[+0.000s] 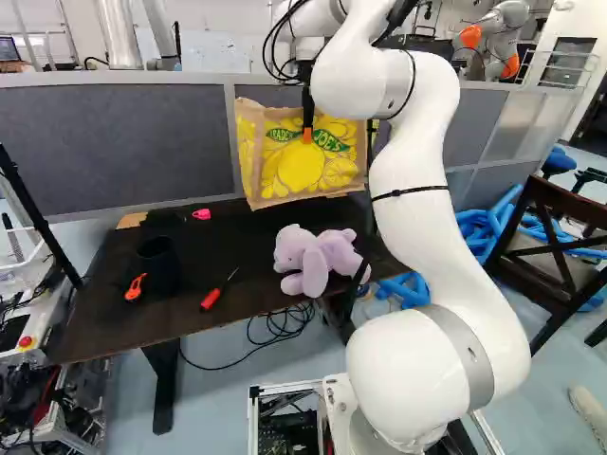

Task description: Pick up the bag on the ground and place it on the table

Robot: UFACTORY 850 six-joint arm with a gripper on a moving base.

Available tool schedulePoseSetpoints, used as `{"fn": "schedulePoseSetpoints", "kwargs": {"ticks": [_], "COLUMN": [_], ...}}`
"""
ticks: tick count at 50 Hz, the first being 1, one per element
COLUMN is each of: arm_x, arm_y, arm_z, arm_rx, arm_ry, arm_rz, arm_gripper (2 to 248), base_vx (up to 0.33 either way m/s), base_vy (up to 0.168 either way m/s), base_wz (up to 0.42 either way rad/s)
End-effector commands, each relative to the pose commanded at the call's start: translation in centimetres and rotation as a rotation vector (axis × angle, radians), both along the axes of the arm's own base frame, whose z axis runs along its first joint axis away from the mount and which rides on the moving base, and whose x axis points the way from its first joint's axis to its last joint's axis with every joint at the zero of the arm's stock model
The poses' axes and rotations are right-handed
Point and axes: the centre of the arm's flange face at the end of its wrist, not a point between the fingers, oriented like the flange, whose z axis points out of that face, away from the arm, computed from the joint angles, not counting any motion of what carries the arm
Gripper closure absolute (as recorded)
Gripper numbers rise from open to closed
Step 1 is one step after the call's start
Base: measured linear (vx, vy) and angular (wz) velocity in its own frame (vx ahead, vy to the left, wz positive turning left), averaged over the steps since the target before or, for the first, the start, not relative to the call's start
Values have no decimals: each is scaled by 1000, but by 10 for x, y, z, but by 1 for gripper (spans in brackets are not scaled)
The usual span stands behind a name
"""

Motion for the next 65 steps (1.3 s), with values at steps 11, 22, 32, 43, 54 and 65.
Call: {"fn": "schedulePoseSetpoints", "kwargs": {"ticks": [11, 22, 32, 43, 54, 65], "arm_x": [7, 13, 15, 17, 22, 32], "arm_y": [2, 7, 11, 16, 18, 18], "arm_z": [-18, -36, -53, -71, -90, -108], "arm_rx": [-36, -43, -39, -33, -31, -32], "arm_ry": [23, 58, 123, 198, 237, 251], "arm_rz": [9, 16, 18, 19, 19, 17], "arm_gripper": [228, 228, 228, 228, 228, 228], "base_vx": [0, 0, 0, 0, 0, 0], "base_vy": [0, 0, 0, 0, 0, 0], "base_wz": [0, 0, 0, 0, 0, 0]}}
